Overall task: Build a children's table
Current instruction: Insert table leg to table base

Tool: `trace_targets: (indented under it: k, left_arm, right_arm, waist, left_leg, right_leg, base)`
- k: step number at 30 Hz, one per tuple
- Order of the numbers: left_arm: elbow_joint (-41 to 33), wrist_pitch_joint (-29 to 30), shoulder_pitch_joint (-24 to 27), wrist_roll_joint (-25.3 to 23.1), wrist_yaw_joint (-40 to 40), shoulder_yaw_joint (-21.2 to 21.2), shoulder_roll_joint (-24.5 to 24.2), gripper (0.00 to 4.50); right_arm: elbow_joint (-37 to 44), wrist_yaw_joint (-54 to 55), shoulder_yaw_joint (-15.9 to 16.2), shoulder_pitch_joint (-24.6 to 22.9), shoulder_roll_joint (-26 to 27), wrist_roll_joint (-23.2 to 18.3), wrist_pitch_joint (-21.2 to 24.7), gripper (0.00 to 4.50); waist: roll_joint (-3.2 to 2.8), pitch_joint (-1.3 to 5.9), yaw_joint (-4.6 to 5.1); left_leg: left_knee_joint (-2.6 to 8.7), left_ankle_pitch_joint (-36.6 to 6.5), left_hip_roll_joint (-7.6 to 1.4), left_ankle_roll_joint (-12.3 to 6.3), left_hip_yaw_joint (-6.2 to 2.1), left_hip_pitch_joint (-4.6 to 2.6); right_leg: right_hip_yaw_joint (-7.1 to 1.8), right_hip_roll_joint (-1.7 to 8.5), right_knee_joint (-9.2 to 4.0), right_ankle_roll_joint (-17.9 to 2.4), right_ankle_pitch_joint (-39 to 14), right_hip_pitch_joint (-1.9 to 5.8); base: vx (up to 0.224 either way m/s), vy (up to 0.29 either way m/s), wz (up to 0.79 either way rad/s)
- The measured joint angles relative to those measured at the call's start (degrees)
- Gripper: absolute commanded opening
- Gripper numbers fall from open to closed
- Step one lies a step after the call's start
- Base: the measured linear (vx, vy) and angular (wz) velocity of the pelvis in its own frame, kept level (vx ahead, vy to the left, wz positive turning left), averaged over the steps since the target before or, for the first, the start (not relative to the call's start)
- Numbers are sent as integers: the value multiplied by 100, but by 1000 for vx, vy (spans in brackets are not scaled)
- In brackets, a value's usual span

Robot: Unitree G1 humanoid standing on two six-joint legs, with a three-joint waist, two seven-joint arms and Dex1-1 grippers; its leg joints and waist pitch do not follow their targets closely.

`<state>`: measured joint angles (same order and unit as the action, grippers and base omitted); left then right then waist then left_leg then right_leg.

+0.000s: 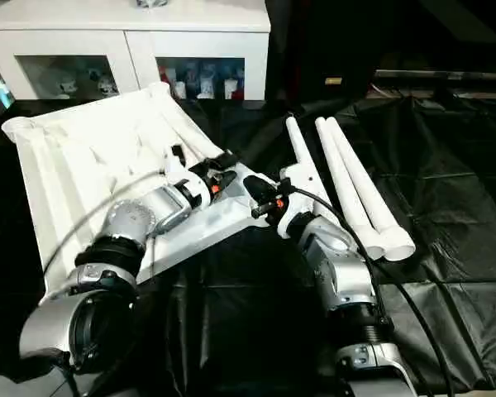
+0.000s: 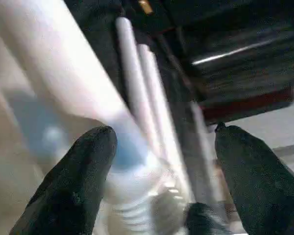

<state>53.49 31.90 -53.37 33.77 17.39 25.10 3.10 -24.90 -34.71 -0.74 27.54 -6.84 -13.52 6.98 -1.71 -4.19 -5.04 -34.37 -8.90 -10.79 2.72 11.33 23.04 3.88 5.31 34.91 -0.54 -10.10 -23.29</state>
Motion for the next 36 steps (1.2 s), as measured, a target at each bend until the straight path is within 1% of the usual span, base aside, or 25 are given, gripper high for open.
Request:
trace_targets:
  k: [2,3,4,5,7,9,10,12,13,15,17,19,20,21,22,24,26,27,28,29,31,32,33,34,36]
  left_arm:
    - [4,-74,0,-90,13,-33,-60,368]
    - [-3,-86,4,-124,15,-64,-91,368]
    - [-22,-106,17,-176,16,-116,-136,368]
    - [-116,-169,63,-284,17,-240,-203,368]
    - [-292,-348,176,-509,10,-429,-323,368]
    - [-720,-590,432,-851,-12,-716,-564,368]
    - [-927,-656,549,-977,-16,-804,-714,368]
    - [-1306,-757,722,-1168,-34,-863,-1009,368]
    - [-1428,-794,769,-1227,-40,-860,-1098,368]
    - [-2011,-864,1071,-1469,-28,-1011,-1432,368]
    - [-2417,-959,1325,-1742,-8,-1158,-1700,368]
    - [-2893,-1052,1661,-2003,119,-1377,-2008,368]
    - [-3336,-1104,1956,-2185,263,-1588,-2240,368]
    - [-3627,-1119,2139,-2294,364,-1729,-2341,368]
    - [-3805,-1126,2244,-2366,448,-1832,-2379,385]
    - [-4546,-1035,2680,-2421,724,-2065,-2653,396]
    - [-5182,-841,2958,-2391,972,-2237,-2857,406]
    - [-5451,-722,3098,-2391,1033,-2308,-3001,423]
    - [-5677,-629,3194,-2392,1077,-2374,-3084,423]
    - [-6001,-500,3360,-2388,1125,-2394,-3182,432]
    - [-6345,-327,3550,-2366,1186,-2421,-3284,447]
    - [-6751,-153,3805,-2329,1253,-2413,-3485,447]
    - [-6920,-74,3898,-2303,1304,-2429,-3517,449]
    - [-7146,65,4051,-2253,1346,-2411,-3577,450]
    - [-7666,389,4359,-2142,1457,-2381,-3803,450]
  right_arm:
    - [72,2,5,-16,-2,4,21,4]
    - [175,0,6,-40,-2,-12,42,20]
    - [259,-4,8,-50,1,-38,55,20]
    - [394,-8,8,-55,0,-53,135,37]
    - [602,-44,10,-77,0,-138,252,40]
    - [958,-144,71,-107,-6,-296,546,47]
    - [1133,-205,113,-107,-22,-353,666,68]
    - [1415,-277,131,-94,-79,-442,856,78]
    - [1482,-277,129,-94,-101,-450,910,94]
    - [1509,-159,139,50,-58,-464,1167,106]
    - [1400,66,103,339,-82,-378,1268,119]
    - [934,391,97,833,-15,-210,1334,130]
    - [432,641,87,1254,18,-97,1405,138]
    - [92,782,57,1523,10,-1,1423,155]
    - [-118,882,39,1691,-18,72,1429,161]
    - [-1004,1040,144,2272,-10,281,1433,167]
    - [-1716,1107,209,2654,-36,411,1434,194]
    - [-2108,1126,260,2878,-15,472,1421,204]
    - [-2415,1161,271,3052,-16,521,1418,204]
    - [-2832,1177,289,3298,4,567,1367,214]
    - [-3224,1179,300,3562,22,663,1306,244]
    - [-3560,1182,299,3816,91,734,1250,244]
    - [-3669,1189,294,3892,78,759,1229,249]
    - [-3869,1199,294,4021,105,778,1183,270]
    - [-4215,1242,294,4290,150,892,1071,288]
  waist:
    - [0,0,0]
    - [0,0,-1]
    - [0,0,0]
    - [0,0,6]
    - [-4,1,12]
    - [-4,1,36]
    - [-4,1,51]
    - [2,2,40]
    - [4,3,24]
    - [9,2,21]
    - [17,3,29]
    - [35,1,36]
    - [49,-3,60]
    - [58,-5,66]
    - [72,-2,32]
    - [110,-23,31]
    - [159,-53,7]
    - [172,-62,17]
    - [182,-70,16]
    - [194,-82,27]
    - [219,-99,34]
    - [264,-138,61]
    - [292,-157,71]
    - [322,-176,84]
    - [367,-241,132]
  left_leg:
    - [0,0,0,0,0,0]
    - [0,0,0,0,0,0]
    - [0,0,0,0,0,0]
    - [0,0,0,0,0,0]
    - [1,0,-2,0,-1,-1]
    - [1,0,-6,1,-1,-2]
    - [2,0,-10,1,-1,-2]
    - [3,0,-11,3,-1,-3]
    - [1,1,-12,3,-1,-3]
    - [-1,1,-11,3,1,-3]
    - [-2,1,-10,3,3,-3]
    - [-2,1,-10,5,2,-6]
    - [0,2,-11,7,3,-6]
    - [1,3,-10,9,3,-5]
    - [4,3,-10,9,3,-4]
    - [6,4,-11,12,11,-1]
    - [10,4,-10,13,12,3]
    - [11,4,-10,13,14,7]
    - [11,4,-10,13,15,17]
    - [13,4,-9,13,18,29]
    - [18,4,-9,14,23,41]
    - [24,7,-11,19,23,47]
    - [33,9,-14,23,22,48]
    - [37,11,-17,26,22,50]
    - [50,13,-17,31,23,62]
  right_leg:
    - [0,0,0,1,1,0]
    - [0,0,0,1,0,0]
    - [0,0,0,1,0,0]
    - [0,0,0,1,0,0]
    - [0,-1,0,1,0,0]
    - [0,-4,0,1,1,-1]
    - [1,-6,1,1,1,-2]
    - [4,-7,3,2,0,-1]
    - [4,-7,4,2,0,-1]
    - [0,-5,4,2,0,-1]
    - [-2,-5,4,2,1,-2]
    - [-4,-6,9,4,0,-4]
    - [-4,-5,9,5,0,-8]
    - [-4,-5,10,6,-1,-9]
    - [-4,-6,9,6,-1,-7]
    - [-13,-5,17,8,-2,-16]
    - [-15,-6,19,14,-6,-20]
    - [-17,-6,21,15,-6,-26]
    - [-17,-6,19,15,-6,-35]
    - [-20,-6,20,15,-7,-50]
    - [-23,-6,23,19,-9,-69]
    - [-24,-7,31,20,-10,-82]
    - [-20,-10,26,24,-12,-85]
    - [-20,-12,26,29,-16,-90]
    - [-21,-13,28,35,-20,-107]
  base:
    - [0,0,0]
    - [0,0,0]
    - [0,0,0]
    - [0,0,0]
    - [0,0,0]
    - [0,0,0]
    - [0,0,0]
    - [0,0,0]
    - [0,0,0]
    - [0,0,0]
    - [0,0,0]
    - [0,0,0]
    - [0,0,0]
    - [0,0,0]
    - [0,0,0]
    - [0,0,0]
    - [0,0,0]
    - [0,0,0]
    - [0,0,0]
    - [0,0,0]
    - [0,0,0]
    - [0,0,0]
    - [0,0,0]
    - [0,0,0]
    - [0,0,0]
